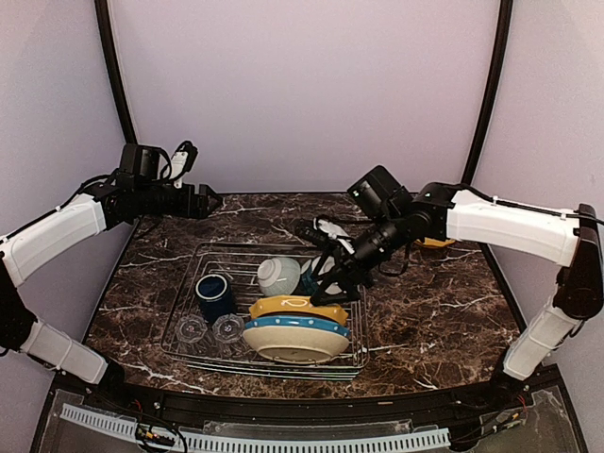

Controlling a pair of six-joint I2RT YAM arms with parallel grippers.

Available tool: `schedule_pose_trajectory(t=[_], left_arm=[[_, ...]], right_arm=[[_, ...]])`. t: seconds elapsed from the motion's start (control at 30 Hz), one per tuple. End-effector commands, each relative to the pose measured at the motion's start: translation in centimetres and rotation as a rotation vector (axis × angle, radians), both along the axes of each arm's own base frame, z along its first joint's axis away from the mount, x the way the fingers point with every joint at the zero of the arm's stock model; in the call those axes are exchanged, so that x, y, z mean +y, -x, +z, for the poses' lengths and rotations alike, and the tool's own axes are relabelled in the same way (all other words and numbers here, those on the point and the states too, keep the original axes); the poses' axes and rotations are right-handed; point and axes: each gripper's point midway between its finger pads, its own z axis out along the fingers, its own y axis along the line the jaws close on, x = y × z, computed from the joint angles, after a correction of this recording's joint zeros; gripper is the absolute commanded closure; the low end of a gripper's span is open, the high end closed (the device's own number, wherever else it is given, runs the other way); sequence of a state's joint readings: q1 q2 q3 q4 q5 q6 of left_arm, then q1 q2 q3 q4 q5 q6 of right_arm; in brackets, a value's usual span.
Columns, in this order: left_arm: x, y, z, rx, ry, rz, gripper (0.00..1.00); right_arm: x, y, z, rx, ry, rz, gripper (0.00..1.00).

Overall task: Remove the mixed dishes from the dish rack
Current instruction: Grab the plate from the dish rack.

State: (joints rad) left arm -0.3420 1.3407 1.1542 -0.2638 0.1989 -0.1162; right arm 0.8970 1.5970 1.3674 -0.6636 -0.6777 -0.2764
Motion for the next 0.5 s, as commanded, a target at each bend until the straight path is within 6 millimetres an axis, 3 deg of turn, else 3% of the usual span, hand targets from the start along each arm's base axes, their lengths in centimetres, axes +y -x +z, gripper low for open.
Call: schedule_pose_trajectory(t=[0.0,0.27,0.47], left_arm=[[0.3,0.3,-0.4,0.018,-0.015,-0.007,0.11],[0.2,0.3,-0.6,0.024,-0.017,-0.008,0.11],[0.2,0.2,-0.7,0.03,-0.018,-0.01,0.11]], right_arm=[[0.9,0.9,-0.1,0.003,0.018,0.032,0.26],[1.7,1.4,-3.2,-0.005,0.123,0.042,0.45],[2.0,1.8,-4.9,-0.017,0.174,0.052,0.52]])
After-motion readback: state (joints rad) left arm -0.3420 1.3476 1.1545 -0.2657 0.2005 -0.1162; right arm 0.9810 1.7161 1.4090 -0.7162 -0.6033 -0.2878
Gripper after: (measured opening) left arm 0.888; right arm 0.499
